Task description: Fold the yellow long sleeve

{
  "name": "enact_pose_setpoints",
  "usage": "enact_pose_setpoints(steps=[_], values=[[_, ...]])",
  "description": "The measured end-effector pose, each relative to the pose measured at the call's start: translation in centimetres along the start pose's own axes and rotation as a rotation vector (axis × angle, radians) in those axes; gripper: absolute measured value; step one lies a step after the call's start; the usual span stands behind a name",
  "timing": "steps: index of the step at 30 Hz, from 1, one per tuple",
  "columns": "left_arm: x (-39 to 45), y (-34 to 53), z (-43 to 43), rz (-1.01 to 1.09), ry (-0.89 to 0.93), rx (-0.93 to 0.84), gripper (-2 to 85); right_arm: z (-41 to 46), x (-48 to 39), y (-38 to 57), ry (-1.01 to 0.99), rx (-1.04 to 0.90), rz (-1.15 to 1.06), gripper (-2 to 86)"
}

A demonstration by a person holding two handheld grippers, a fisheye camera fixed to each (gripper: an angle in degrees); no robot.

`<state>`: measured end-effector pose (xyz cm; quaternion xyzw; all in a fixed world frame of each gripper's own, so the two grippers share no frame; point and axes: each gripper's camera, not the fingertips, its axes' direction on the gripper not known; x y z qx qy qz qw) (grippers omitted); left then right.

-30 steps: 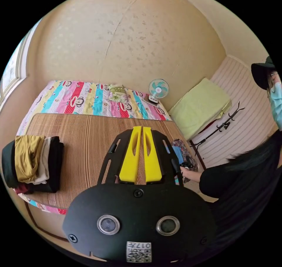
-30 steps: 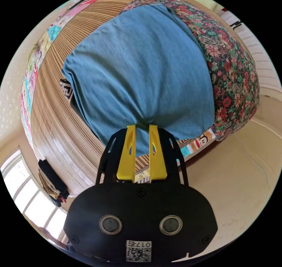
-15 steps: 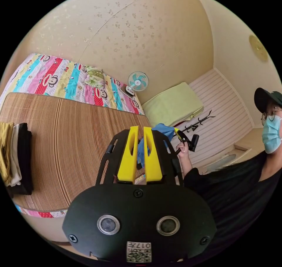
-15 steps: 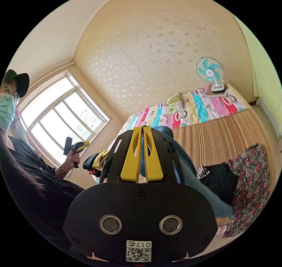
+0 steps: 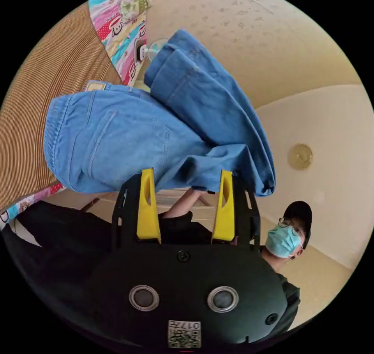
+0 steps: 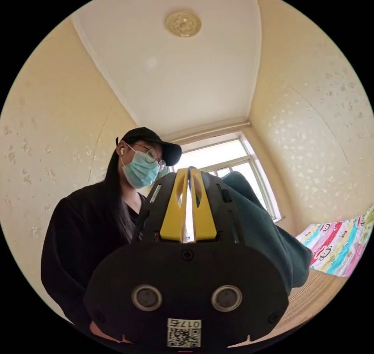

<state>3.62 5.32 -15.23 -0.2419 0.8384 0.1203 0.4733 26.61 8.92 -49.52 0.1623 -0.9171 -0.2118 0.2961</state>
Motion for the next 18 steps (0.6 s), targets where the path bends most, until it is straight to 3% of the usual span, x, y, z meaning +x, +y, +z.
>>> enact_pose_setpoints(steps=[3, 4, 5, 7, 9, 11, 15, 18], values=[[-5.5, -0.9, 0.0, -0.263, 0.269, -0.02, 19.6, 4.4, -0.2, 3.4, -0.107, -0.085, 0.019, 0.7], [-7.1, -0.9, 0.1, -0.324, 0.392, -0.005, 9.7, 5.6, -0.2, 4.6, -0.128, -0.122, 0.035, 0.7], [-7.6, -0.8, -0.3, -0.306, 0.551, 0.075, 3.6, 6.3, -0.4, 5.7, -0.117, -0.158, 0.041, 0.7], [-6.6, -1.1, -1.7, -0.228, 0.594, 0.138, 0.8, 6.6, -1.2, 7.1, -0.057, -0.24, 0.032, 0.7], [-3.8, -1.8, -4.9, -0.063, 0.444, 0.181, -0.1, 5.8, -2.4, 8.2, 0.044, -0.328, 0.007, 0.7], [1.4, -2.0, -8.5, 0.186, 0.176, 0.168, -0.4, 3.9, -3.6, 9.6, 0.245, -0.448, 0.035, 1.0], [9.7, 0.9, -9.6, 0.649, 0.001, 0.077, -0.5, 1.0, -3.3, 12.1, 0.614, -0.688, 0.205, 1.9], [14.5, 5.4, -6.4, 0.988, -0.084, -0.091, -0.5, -2.6, -2.0, 13.2, 0.731, -0.656, 0.304, 3.1]])
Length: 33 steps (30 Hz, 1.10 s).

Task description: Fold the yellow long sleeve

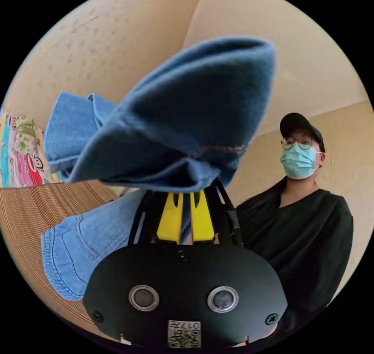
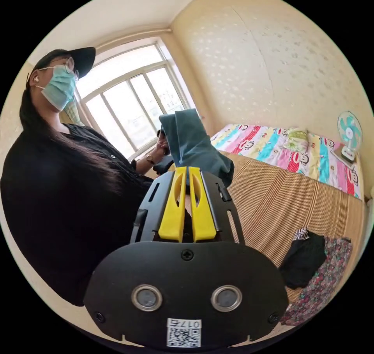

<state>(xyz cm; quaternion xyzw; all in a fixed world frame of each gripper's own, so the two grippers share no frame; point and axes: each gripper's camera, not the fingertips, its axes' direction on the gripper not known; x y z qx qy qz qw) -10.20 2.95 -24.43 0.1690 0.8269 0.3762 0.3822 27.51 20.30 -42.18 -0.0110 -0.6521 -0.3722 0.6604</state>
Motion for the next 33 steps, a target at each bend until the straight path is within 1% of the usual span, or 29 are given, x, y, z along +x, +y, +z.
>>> enact_pose_setpoints(steps=[2, 3, 4, 5, 6, 7, 8, 9, 11, 12, 13, 14, 15, 16, 18, 20, 21, 22, 23, 24, 26, 27, 29, 30, 32, 33], values=[[2.9, 0.4, 4.0, 0.157, 0.081, -0.157, -0.1, -0.9, 4.4, 0.3, -0.122, 0.171, 0.101, 5.9], [3.5, 0.8, 5.2, 0.184, 0.093, -0.205, 0.1, -0.6, 5.7, 0.1, -0.15, 0.195, 0.14, 7.3], [4.6, 1.6, 7.9, 0.228, 0.1, -0.307, 0.8, 0.9, 8.3, -0.7, -0.208, 0.187, 0.209, 10.0], [5.5, 2.7, 10.6, 0.256, 0.095, -0.41, 1.4, 3.4, 11.2, -1.7, -0.276, 0.132, 0.291, 13.1], [5.9, 3.4, 11.9, 0.267, 0.096, -0.456, 1.7, 5.2, 12.8, -2.2, -0.313, 0.087, 0.333, 14.6], [6.5, 4.9, 14.3, 0.28, 0.109, -0.52, 2.1, 9.4, 15.9, -2.7, -0.395, -0.023, 0.41, 16.5], [6.7, 6.3, 16.4, 0.27, 0.151, -0.557, 2.4, 14.5, 19.1, -2.5, -0.516, -0.131, 0.494, 17.7], [6.7, 7.1, 17.3, 0.26, 0.179, -0.565, 2.5, 17.2, 20.6, -2.1, -0.592, -0.185, 0.538, 18.0], [6.6, 9.8, 20.4, 0.203, 0.3, -0.567, 2.7, 27.9, 23.8, 0.6, -0.987, -0.36, 0.67, 18.5], [6.5, 10.5, 21.2, 0.187, 0.323, -0.574, 2.8, 30.0, 23.9, 1.3, -1.092, -0.379, 0.694, 18.3], [6.6, 11.7, 22.8, 0.158, 0.339, -0.609, 2.7, 33.8, 23.6, 2.8, -1.258, -0.42, 0.743, 17.8], [6.8, 12.7, 24.0, 0.14, 0.322, -0.645, 2.5, 36.1, 22.9, 3.6, -1.319, -0.468, 0.753, 15.7], [7.0, 13.1, 24.5, 0.136, 0.311, -0.66, 2.4, 36.6, 22.7, 3.6, -1.331, -0.477, 0.736, 14.7], [7.4, 13.7, 25.1, 0.135, 0.305, -0.684, 2.1, 36.5, 22.5, 3.2, -1.316, -0.455, 0.669, 11.5], [8.2, 14.0, 25.1, 0.136, 0.307, -0.68, 1.5, 34.4, 23.0, 1.5, -1.239, -0.382, 0.553, 7.0], [8.5, 13.7, 23.7, 0.106, 0.235, -0.636, 1.1, 29.2, 23.7, -1.6, -1.07, -0.208, 0.389, 2.5], [8.4, 13.5, 23.2, 0.089, 0.204, -0.625, 1.1, 27.7, 23.7, -2.4, -1.025, -0.164, 0.347, 2.1], [8.3, 13.3, 22.1, 0.068, 0.143, -0.613, 1.8, 24.8, 23.3, -4.0, -0.918, -0.118, 0.251, 1.4], [8.3, 13.1, 20.9, 0.066, 0.08, -0.612, 2.8, 22.2, 22.0, -5.7, -0.811, -0.101, 0.121, 1.0], [8.4, 13.0, 20.2, 0.067, 0.046, -0.612, 3.6, 21.1, 21.1, -6.4, -0.772, -0.093, 0.052, 0.8], [8.5, 12.4, 17.3, 0.064, -0.079, -0.611, 6.3, 18.4, 16.6, -8.1, -0.661, -0.116, -0.199, 0.5], [8.5, 12.1, 16.4, 0.056, -0.104, -0.602, 6.7, 18.0, 15.4, -8.1, -0.631, -0.128, -0.261, 0.4], [7.9, 11.0, 11.7, -0.002, -0.17, -0.528, 8.7, 17.7, 11.3, -7.4, -0.524, -0.179, -0.45, 0.3], [7.6, 10.7, 10.3, -0.031, -0.183, -0.496, 9.2, 17.8, 10.5, -7.1, -0.508, -0.186, -0.479, 0.3], [5.1, 10.1, 4.4, -0.224, -0.231, -0.331, 14.2, 18.3, 9.0, -5.3, -0.504, -0.159, -0.541, 0.2], [4.4, 10.1, 3.2, -0.274, -0.233, -0.283, 15.2, 18.5, 9.0, -4.9, -0.525, -0.152, -0.543, 0.2]])
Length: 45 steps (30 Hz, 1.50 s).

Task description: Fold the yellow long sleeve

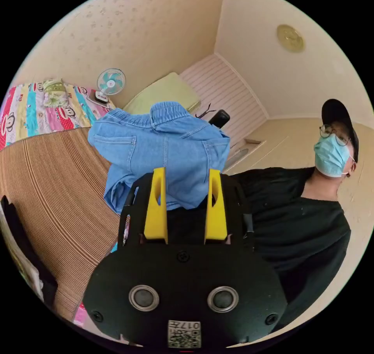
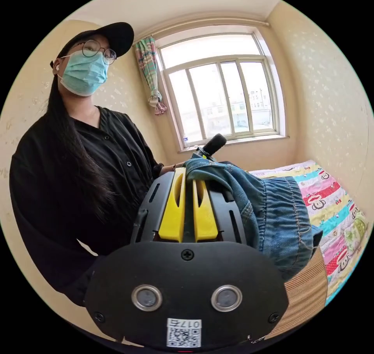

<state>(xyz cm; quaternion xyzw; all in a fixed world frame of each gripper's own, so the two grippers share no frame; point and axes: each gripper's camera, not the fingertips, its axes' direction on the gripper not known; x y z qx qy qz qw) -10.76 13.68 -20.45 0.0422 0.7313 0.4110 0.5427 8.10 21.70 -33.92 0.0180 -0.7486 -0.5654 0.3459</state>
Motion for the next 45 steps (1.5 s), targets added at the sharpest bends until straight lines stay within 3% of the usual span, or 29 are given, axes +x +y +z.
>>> enact_pose_setpoints(steps=[2, 4, 7, 10, 12, 15, 17, 19, 23, 26, 28, 30, 35, 38, 42, 45], values=[[-3.7, 0.5, -2.0, -0.166, 0.114, 0.146, 16.8, 1.2, 0.2, 1.7, -0.099, 0.054, -0.008, 0.2], [-6.1, 0.1, -1.1, -0.247, 0.237, 0.169, 18.3, 2.7, 0.5, 2.7, -0.142, 0.068, 0.007, 0.2], [-8.5, -1.3, 3.3, -0.349, 0.415, 0.065, 20.1, 7.2, 0.9, 2.9, -0.182, -0.085, 0.055, 0.2], [-9.4, -2.0, 8.4, -0.431, 0.476, -0.147, 16.4, 12.6, 0.8, 2.8, -0.167, -0.264, 0.13, 0.4], [-10.0, -1.5, 9.5, -0.424, 0.665, -0.158, 11.1, 13.7, 0.5, 2.9, -0.158, -0.282, 0.16, 0.6], [-10.8, -0.3, 7.3, -0.372, 0.974, 0.073, 5.2, 13.2, -0.5, 2.7, -0.096, -0.229, 0.216, 1.7], [-9.7, -1.3, 3.5, -0.185, 1.137, 0.25, 5.0, 12.8, -2.1, 2.3, 0.023, -0.241, 0.229, 3.9], [-7.7, -3.0, 0.1, -0.004, 1.229, 0.297, 4.9, 11.7, -3.5, 2.4, 0.143, -0.219, 0.21, 4.8], [-1.3, -6.9, -7.2, 0.348, 1.203, 0.264, 4.9, 5.7, -4.4, 4.5, 0.258, -0.002, 0.245, 5.7], [2.8, -8.6, -9.9, 0.507, 1.147, 0.184, 4.9, 1.7, -2.9, 7.4, 0.35, 0.122, 0.312, 9.4], [4.3, -9.1, -10.6, 0.584, 1.21, 0.187, 4.9, 0.7, -1.0, 9.6, 0.406, 0.156, 0.347, 12.2], [5.1, -9.1, -10.7, 0.638, 1.298, 0.231, 4.9, 0.7, 2.1, 11.7, 0.339, 0.211, 0.414, 15.0], [6.2, -9.3, -7.0, 0.636, 1.483, 0.241, 4.9, 5.8, 13.5, 15.8, -0.324, 0.421, 0.533, 19.2], [6.7, -9.9, -2.9, 0.579, 1.511, 0.172, 4.9, 9.6, 17.4, 16.4, -0.446, 0.443, 0.596, 19.3], [6.9, -10.9, 0.1, 0.532, 1.438, 0.077, 4.9, 10.1, 16.6, 14.4, -0.538, 0.516, 0.427, 10.4], [6.5, -11.1, -2.6, 0.574, 1.181, 0.112, 5.0, 6.6, 13.4, 12.8, -0.285, 0.517, 0.341, 5.4]])
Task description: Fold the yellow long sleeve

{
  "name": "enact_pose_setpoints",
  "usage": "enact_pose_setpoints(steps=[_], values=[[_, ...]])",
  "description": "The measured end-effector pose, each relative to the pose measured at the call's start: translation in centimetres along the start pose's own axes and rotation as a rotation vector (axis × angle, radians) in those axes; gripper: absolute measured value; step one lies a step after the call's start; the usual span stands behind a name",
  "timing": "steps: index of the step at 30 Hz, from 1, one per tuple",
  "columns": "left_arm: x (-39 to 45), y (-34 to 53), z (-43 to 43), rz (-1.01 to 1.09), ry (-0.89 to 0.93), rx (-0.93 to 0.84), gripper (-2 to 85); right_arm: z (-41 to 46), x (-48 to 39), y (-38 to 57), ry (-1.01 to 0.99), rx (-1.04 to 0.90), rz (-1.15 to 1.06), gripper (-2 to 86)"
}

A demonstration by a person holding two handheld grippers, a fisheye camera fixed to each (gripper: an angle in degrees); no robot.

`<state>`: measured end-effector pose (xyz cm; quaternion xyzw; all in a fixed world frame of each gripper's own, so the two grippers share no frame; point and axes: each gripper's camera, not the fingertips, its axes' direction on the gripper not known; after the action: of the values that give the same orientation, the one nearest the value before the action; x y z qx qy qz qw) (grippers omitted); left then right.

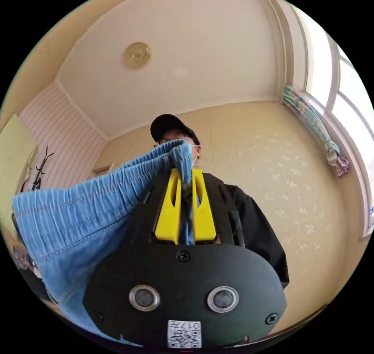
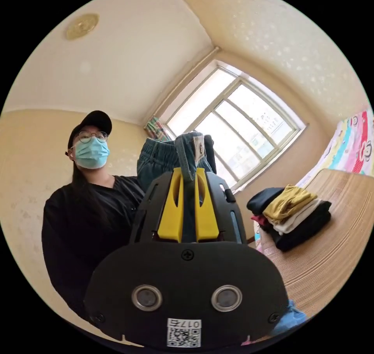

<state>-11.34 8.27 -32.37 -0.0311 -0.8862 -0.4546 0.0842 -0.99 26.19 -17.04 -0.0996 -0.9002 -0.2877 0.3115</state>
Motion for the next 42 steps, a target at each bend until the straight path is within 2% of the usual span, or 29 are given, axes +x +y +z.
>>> enact_pose_setpoints(steps=[2, 3, 4, 5, 6, 8, 11, 12, 14, 17, 20, 22, 24, 26, 29, 35, 39, 42], values=[[2.9, -1.1, -1.9, -0.019, -0.314, -0.037, 4.9, -2.5, -3.2, -1.4, 0.193, 0.045, -0.028, 4.6], [3.7, -1.3, -2.4, -0.03, -0.412, -0.038, 4.9, -3.1, -4.0, -1.8, 0.234, 0.055, -0.039, 4.5], [5.2, -1.6, -3.5, -0.056, -0.617, -0.033, 4.9, -3.9, -5.8, -2.3, 0.32, 0.068, -0.071, 4.3], [6.1, -1.8, -4.6, -0.114, -0.817, -0.004, 4.9, -3.9, -7.5, -2.9, 0.405, 0.06, -0.107, 4.3], [6.4, -1.8, -5.2, -0.153, -0.907, 0.016, 4.9, -3.7, -8.3, -3.2, 0.44, 0.048, -0.125, 4.2], [5.7, -2.0, -6.7, -0.297, -1.216, 0.027, 4.9, -1.1, -10.6, -4.4, 0.556, -0.023, -0.201, 4.1], [2.4, -2.5, -6.3, -0.356, -1.474, -0.01, 4.9, 3.2, -11.7, -5.7, 0.715, -0.11, -0.248, 4.1], [1.7, -2.5, -6.3, -0.358, -1.505, 0.006, 5.0, 3.9, -11.8, -5.9, 0.733, -0.118, -0.255, 4.1], [-0.6, -2.2, -7.3, -0.394, -1.596, 0.173, 6.3, 6.0, -11.7, -6.6, 0.774, -0.109, -0.261, 4.2], [-2.2, -1.0, -8.6, -0.393, -1.658, 0.364, 11.7, 7.3, -11.4, -7.3, 0.784, -0.084, -0.257, 4.3], [-3.7, 0.5, -7.8, -0.41, -1.741, 0.456, 15.3, 8.5, -11.0, -7.9, 0.823, -0.084, -0.238, 4.4], [-5.9, 1.2, -6.6, -0.427, -1.743, 0.417, 15.2, 9.6, -10.6, -8.1, 0.854, -0.104, -0.24, 4.6], [-9.3, 1.6, -5.7, -0.484, -1.635, 0.324, 14.8, 10.9, -10.0, -8.3, 0.892, -0.128, -0.234, 4.7], [-14.3, 2.4, -4.6, -0.571, -1.436, 0.225, 14.8, 12.7, -9.3, -8.7, 0.941, -0.166, -0.239, 4.9], [-18.8, 3.0, -1.9, -0.599, -1.288, 0.178, 14.6, 14.4, -8.5, -9.4, 0.986, -0.162, -0.201, 5.0], [-21.7, 2.7, 3.5, -0.63, -1.341, 0.08, 13.1, 15.0, -6.9, -11.1, 1.073, -0.081, -0.056, 5.3], [-21.5, 3.0, 4.4, -0.648, -1.42, 0.084, 13.3, 14.9, -6.8, -11.5, 1.099, -0.034, -0.015, 5.4], [-22.0, 4.0, 3.7, -0.72, -1.378, 0.103, 14.2, 15.5, -7.2, -11.6, 1.091, -0.062, -0.006, 5.5]])
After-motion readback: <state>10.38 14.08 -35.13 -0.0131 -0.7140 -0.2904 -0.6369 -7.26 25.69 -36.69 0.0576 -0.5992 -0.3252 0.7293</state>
